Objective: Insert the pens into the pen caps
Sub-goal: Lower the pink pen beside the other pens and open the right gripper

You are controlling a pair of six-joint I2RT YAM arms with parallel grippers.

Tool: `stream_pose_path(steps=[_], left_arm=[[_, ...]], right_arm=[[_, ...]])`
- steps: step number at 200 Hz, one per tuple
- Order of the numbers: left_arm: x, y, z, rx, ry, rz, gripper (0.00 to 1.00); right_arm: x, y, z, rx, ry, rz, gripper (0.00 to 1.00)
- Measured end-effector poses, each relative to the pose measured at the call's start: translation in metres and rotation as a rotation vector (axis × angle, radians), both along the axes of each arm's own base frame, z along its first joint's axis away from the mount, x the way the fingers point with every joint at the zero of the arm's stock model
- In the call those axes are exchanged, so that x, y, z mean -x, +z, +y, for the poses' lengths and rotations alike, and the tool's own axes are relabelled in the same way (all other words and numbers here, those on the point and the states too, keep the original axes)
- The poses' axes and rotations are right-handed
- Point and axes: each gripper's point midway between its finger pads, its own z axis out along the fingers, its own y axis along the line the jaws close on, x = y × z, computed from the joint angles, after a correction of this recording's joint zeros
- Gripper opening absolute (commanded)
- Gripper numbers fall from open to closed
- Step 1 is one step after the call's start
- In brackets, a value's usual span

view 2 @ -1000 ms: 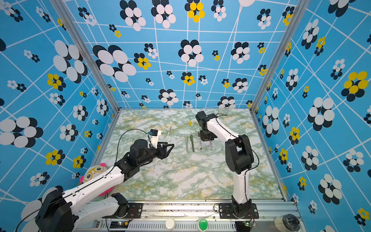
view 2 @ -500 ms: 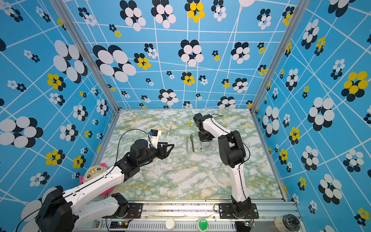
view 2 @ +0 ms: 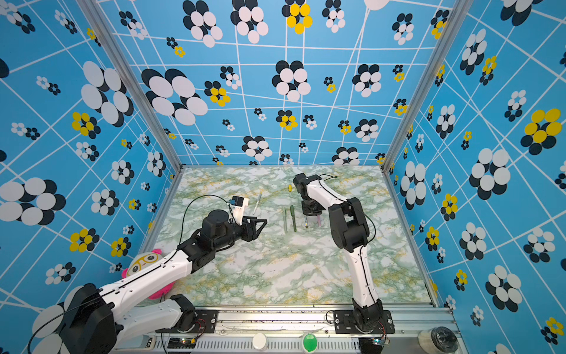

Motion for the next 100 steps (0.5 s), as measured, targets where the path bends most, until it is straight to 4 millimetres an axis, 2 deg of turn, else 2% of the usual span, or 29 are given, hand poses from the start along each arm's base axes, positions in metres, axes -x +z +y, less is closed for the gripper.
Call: stream_pose_path(steps=[50,100], left_arm=[[-0.0005,-0.0006,-0.0004,-0.003,0.000,0.004,0.61],[-0.0007,-0.0001,-0.0005,-0.002,0.000,0.003,0.61]], right_arm=[[-0.0011,-0.0009,0.0047,-0.025,-0.004,0.003,0.03],[-0.0003,-0.0036,0.0056,-0.031,-0.013,0.007,0.10]])
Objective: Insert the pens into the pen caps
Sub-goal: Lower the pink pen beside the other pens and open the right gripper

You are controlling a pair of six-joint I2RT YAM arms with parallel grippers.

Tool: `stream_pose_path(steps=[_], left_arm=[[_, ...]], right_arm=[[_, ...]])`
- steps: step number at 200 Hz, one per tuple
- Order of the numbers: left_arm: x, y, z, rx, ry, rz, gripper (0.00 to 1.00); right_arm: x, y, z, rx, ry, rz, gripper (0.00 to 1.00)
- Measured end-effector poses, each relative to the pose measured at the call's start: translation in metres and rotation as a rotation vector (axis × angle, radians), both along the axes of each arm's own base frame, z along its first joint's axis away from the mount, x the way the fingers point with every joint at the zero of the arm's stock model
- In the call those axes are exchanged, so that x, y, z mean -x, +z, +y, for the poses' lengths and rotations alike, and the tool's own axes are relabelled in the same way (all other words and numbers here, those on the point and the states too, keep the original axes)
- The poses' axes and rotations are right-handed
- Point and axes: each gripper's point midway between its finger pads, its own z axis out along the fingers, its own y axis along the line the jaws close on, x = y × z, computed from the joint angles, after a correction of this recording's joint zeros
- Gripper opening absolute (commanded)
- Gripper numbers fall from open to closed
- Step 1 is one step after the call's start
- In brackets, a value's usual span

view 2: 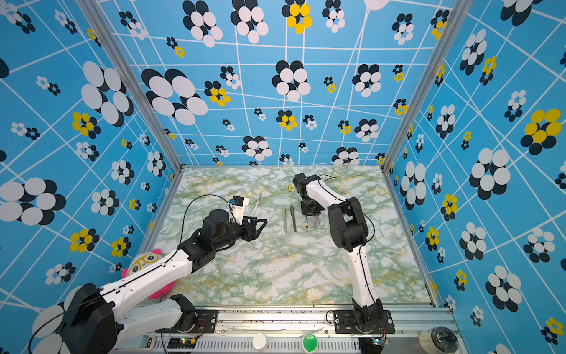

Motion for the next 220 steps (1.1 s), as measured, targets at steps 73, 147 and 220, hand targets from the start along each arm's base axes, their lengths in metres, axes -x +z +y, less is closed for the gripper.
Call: stream_pose_path(steps=[73,147,220], left_arm=[[0.0000,0.0001,0.0000,0.000,0.000,0.000,0.60],[0.0002,0.0006,0.0001,0.001,0.000,-0.001,0.62],[0.0005,0.0060,0.0066,-0.004,0.023,-0.008,0.66]], right_arm=[[0.0007,-0.0047,-0.0005,0.004,-0.007,0.007,0.21],[0.0000,-0.0039,-0.0023,0.015,-0.007,0.003,0.31],[-0.0006,0.0040,0.0026,-0.024,-0.004,-0.015,0.36]])
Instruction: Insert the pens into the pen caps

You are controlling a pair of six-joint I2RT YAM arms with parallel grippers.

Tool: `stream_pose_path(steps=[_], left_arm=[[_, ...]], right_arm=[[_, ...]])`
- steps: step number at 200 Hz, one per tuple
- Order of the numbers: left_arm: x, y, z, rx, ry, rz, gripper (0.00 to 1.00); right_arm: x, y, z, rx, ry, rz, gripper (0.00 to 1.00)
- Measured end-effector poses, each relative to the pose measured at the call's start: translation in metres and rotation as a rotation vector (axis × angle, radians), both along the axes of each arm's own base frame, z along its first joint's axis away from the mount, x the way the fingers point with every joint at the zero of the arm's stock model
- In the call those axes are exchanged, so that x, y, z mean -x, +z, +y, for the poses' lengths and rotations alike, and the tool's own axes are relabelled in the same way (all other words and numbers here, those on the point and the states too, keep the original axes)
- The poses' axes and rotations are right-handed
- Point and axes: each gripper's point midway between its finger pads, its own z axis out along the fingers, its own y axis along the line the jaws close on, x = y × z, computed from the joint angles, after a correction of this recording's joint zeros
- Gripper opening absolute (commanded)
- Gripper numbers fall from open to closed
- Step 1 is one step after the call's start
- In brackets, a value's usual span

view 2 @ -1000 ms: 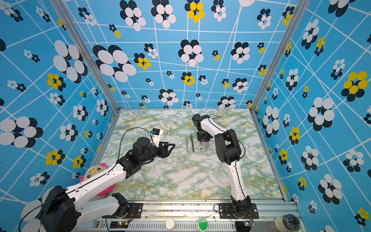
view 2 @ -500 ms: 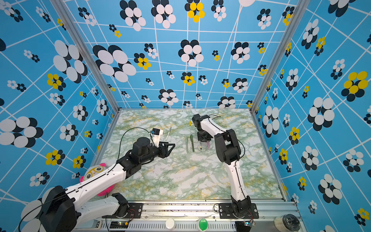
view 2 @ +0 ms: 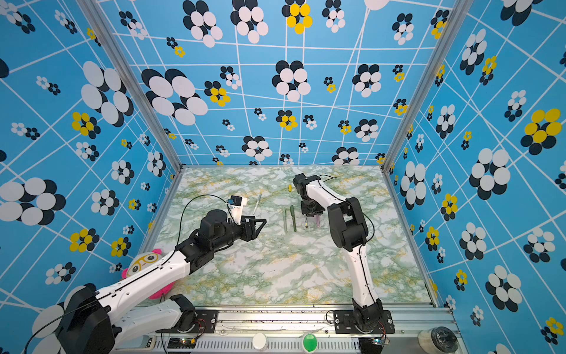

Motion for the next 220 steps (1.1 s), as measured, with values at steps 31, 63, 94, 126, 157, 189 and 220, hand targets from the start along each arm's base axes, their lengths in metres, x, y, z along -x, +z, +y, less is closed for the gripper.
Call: stream_pose_path(steps=[31,63,94,126,157,189,220], left_arm=[[-0.007,-0.001,0.011,-0.037,0.053,0.018,0.67],[-0.027,0.009,0.027,-0.090,0.127,0.040,0.67],[-0.051,0.002,0.040,-0.169,0.182,0.108,0.67],[-0.072,-0.018,0.045,-0.267,0.204,0.211,0.66],[-0.087,-0.032,0.041,-0.340,0.192,0.278,0.66],[-0.093,-0.042,0.040,-0.374,0.183,0.307,0.67],[-0.092,-0.043,0.040,-0.378,0.173,0.311,0.68]], right_arm=[[0.000,0.046,0.016,-0.140,0.015,-0.102,0.38],[-0.010,0.132,0.041,-0.347,0.049,-0.311,0.43],[-0.027,0.167,0.070,-0.510,0.069,-0.377,0.43],[-0.073,0.153,0.108,-0.617,0.062,-0.359,0.44],[-0.100,0.111,0.130,-0.655,0.032,-0.294,0.45],[-0.117,0.084,0.139,-0.666,0.004,-0.272,0.46],[-0.121,0.063,0.139,-0.658,-0.020,-0.254,0.46]])
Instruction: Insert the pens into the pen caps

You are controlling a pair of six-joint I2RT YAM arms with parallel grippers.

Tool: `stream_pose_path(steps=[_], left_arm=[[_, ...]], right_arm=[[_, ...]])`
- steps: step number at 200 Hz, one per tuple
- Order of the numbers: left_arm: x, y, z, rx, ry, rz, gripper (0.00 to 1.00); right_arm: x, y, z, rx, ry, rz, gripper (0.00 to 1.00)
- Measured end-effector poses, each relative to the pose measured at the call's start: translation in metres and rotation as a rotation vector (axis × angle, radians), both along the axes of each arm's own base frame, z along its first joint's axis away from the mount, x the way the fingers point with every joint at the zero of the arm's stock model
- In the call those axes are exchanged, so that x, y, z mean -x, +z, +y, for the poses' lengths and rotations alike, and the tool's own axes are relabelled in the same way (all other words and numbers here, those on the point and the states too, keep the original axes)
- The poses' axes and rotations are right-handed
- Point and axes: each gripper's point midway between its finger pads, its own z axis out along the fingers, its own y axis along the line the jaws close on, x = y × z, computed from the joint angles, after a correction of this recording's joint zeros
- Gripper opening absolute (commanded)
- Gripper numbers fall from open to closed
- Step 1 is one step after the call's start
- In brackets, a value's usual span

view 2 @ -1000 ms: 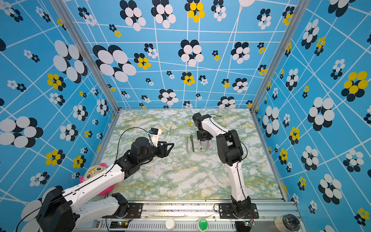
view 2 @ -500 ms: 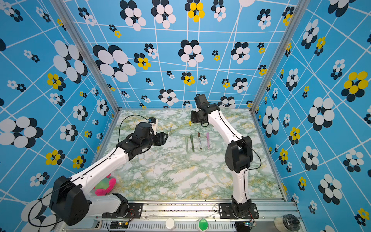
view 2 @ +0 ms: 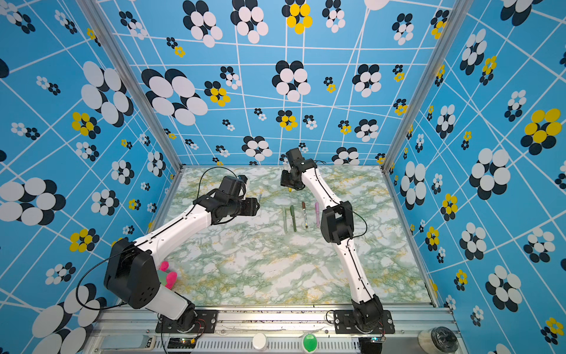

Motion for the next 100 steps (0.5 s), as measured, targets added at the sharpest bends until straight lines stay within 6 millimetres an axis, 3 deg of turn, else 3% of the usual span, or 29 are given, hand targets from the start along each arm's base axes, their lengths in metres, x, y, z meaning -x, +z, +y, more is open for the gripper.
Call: stream_pose_path(steps=[58,100], left_arm=[[-0.007,0.001,0.003,0.034,-0.002,-0.017,0.69],[-0.017,-0.013,0.009,0.056,0.011,0.001,0.65]], right_arm=[[-0.012,-0.014,-0.010,0.055,-0.056,-0.029,0.45],[-0.018,-0.022,-0.012,0.066,-0.075,-0.041,0.45]])
